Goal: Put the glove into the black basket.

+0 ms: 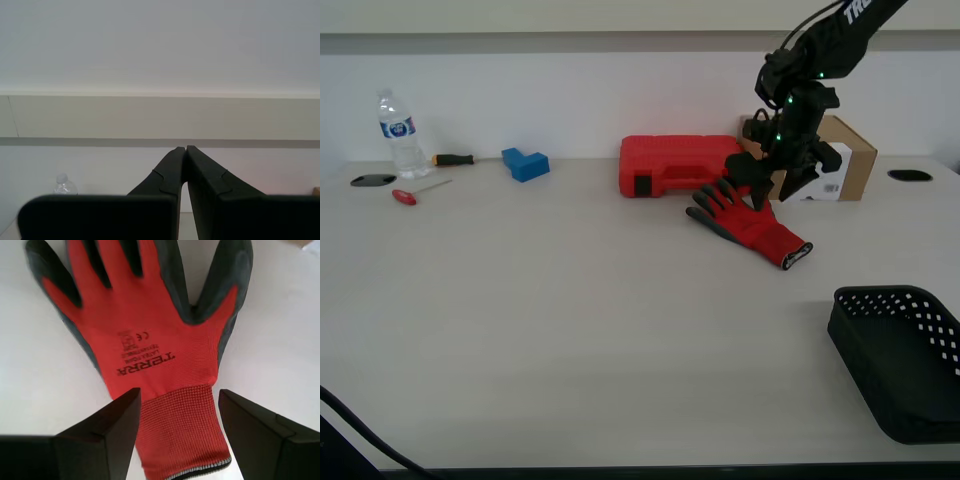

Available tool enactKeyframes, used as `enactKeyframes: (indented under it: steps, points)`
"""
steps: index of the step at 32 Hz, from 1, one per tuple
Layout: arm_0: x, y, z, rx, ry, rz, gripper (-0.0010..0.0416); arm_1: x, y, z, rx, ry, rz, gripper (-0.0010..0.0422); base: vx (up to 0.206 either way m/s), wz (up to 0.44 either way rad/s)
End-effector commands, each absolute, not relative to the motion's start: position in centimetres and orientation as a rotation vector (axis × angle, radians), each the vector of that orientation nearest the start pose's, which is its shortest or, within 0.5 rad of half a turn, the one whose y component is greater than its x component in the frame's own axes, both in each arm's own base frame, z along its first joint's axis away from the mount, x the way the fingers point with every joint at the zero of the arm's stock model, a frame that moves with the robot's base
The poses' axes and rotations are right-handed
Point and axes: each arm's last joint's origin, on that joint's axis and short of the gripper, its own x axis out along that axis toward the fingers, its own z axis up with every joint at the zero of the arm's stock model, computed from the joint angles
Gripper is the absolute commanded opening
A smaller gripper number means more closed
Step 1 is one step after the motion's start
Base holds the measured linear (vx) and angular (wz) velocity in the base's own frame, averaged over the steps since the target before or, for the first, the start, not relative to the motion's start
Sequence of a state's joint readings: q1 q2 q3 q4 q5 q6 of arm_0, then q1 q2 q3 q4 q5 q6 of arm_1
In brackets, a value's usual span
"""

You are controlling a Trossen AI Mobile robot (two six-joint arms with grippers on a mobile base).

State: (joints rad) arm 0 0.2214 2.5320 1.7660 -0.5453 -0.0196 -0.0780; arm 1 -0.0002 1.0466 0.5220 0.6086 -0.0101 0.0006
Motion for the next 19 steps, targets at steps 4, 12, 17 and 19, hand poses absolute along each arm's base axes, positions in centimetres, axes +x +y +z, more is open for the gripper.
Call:
enactKeyframes:
  steps: [4,12,17,19]
  points:
    - [46.0,9.8,0.3,-0.216,1.387,0.247,0.0210,22.6,0.0,27.0,0.000,-0.089,0.010,0.0000,0.000,0.000]
    - [45.5,9.2,-1.8,-0.233,1.437,0.245,0.0185,22.6,0.0,27.0,0.000,-0.086,0.011,0.0000,0.000,0.000]
    - [45.5,8.6,-2.1,-0.281,1.441,0.221,0.0185,22.7,0.0,27.0,0.000,-0.084,0.010,0.0000,0.000,0.000]
    - [45.5,8.5,-2.1,-0.302,1.439,0.215,0.0185,22.6,0.0,27.0,0.000,-0.084,0.010,0.0000,0.000,0.000]
